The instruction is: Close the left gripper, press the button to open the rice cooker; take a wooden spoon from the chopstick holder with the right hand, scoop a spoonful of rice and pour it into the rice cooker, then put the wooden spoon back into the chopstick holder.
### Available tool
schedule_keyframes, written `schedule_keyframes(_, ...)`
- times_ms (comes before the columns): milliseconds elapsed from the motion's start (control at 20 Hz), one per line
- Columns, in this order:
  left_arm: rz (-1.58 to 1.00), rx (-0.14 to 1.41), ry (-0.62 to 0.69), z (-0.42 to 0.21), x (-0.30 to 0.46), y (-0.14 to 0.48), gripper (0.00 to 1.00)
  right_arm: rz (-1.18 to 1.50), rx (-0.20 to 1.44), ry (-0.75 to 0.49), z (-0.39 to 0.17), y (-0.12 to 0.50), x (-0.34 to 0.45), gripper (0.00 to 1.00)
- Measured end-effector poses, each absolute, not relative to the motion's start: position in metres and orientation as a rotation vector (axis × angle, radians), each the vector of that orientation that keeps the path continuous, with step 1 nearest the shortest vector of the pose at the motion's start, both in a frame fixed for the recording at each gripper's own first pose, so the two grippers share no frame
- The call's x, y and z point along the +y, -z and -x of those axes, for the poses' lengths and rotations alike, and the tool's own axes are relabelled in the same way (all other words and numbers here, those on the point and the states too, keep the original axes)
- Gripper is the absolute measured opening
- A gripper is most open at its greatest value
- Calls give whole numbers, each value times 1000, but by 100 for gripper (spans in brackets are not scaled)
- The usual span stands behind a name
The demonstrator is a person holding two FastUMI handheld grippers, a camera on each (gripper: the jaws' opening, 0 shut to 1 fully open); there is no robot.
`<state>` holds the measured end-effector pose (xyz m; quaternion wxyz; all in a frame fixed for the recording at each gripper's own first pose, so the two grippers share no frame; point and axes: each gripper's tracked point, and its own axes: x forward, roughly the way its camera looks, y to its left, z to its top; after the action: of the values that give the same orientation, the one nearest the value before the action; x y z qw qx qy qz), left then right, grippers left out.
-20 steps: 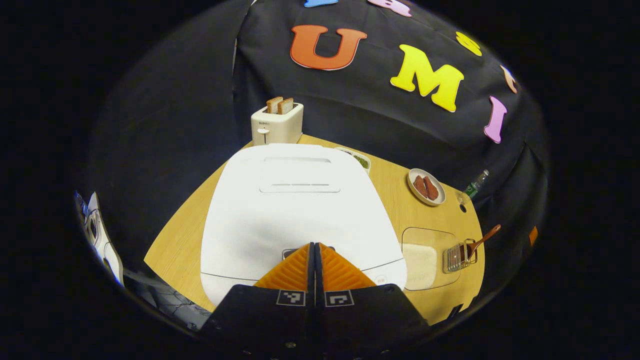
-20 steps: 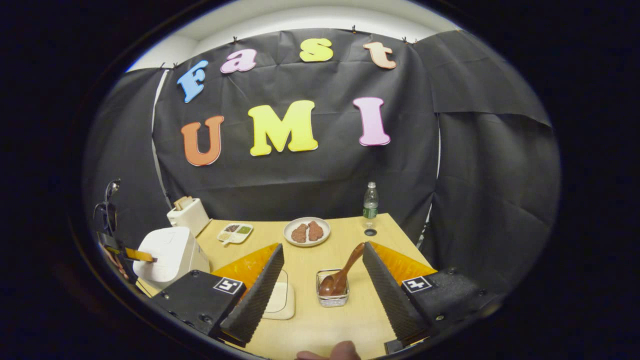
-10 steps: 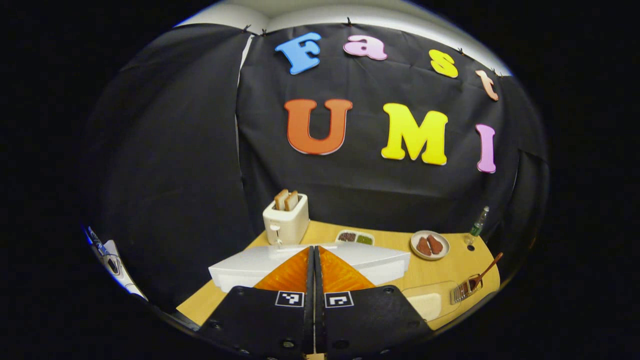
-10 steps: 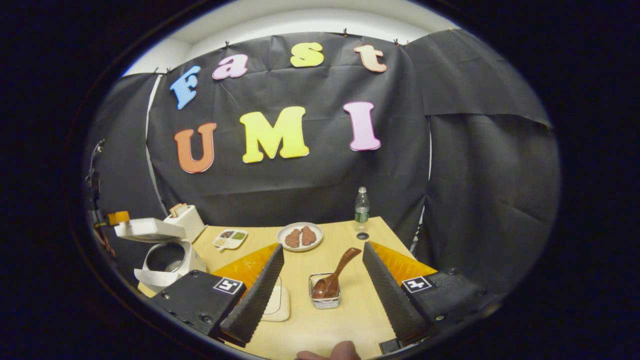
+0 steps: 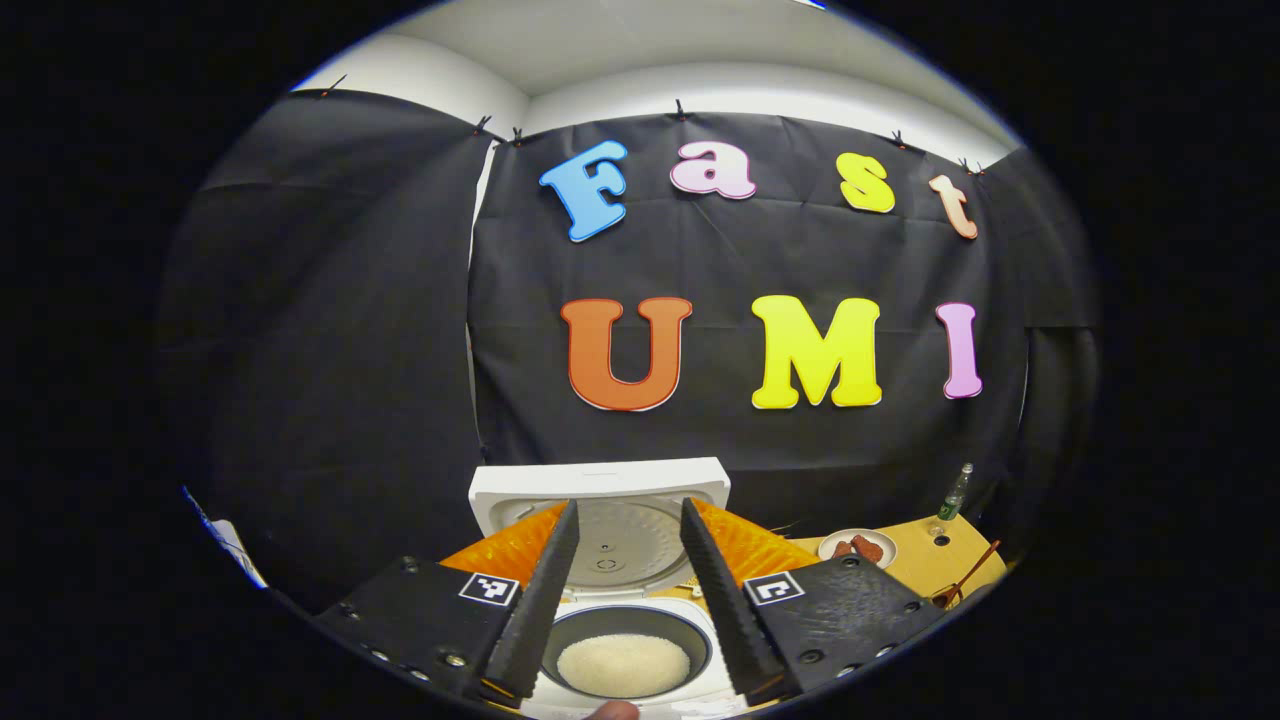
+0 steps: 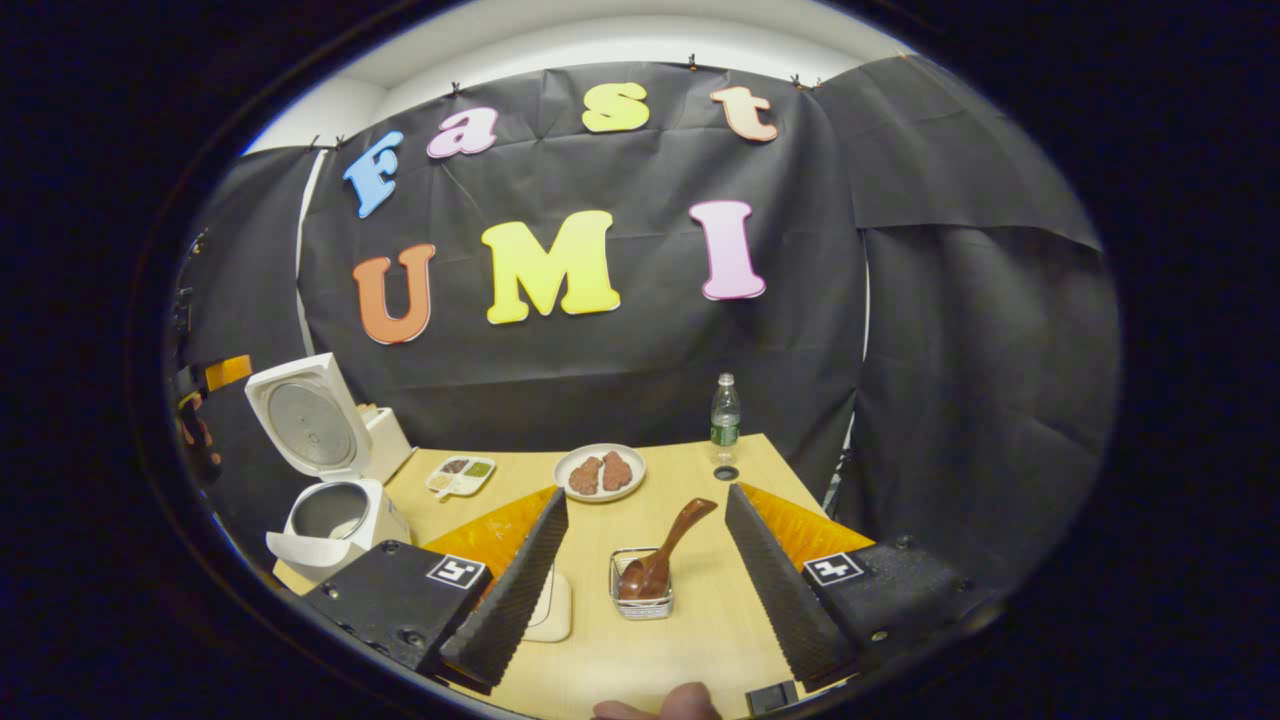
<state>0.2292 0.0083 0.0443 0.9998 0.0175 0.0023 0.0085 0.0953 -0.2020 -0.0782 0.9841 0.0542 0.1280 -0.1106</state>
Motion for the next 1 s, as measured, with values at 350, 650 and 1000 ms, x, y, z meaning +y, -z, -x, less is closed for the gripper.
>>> schedule_keyframes(350, -9, -36, -13, -195, -19, -56, 96, -151, 320, 185, -119, 118, -218, 100)
schedule_keyframes(650, 9, -28, 4, -176, -45, -51, 96, -137, 412, 125, -154, 182, -227, 100)
schedule_keyframes(1000, 21, 60, 8, -167, -78, -19, 96, -235, 480, 128, -202, 247, -253, 99)
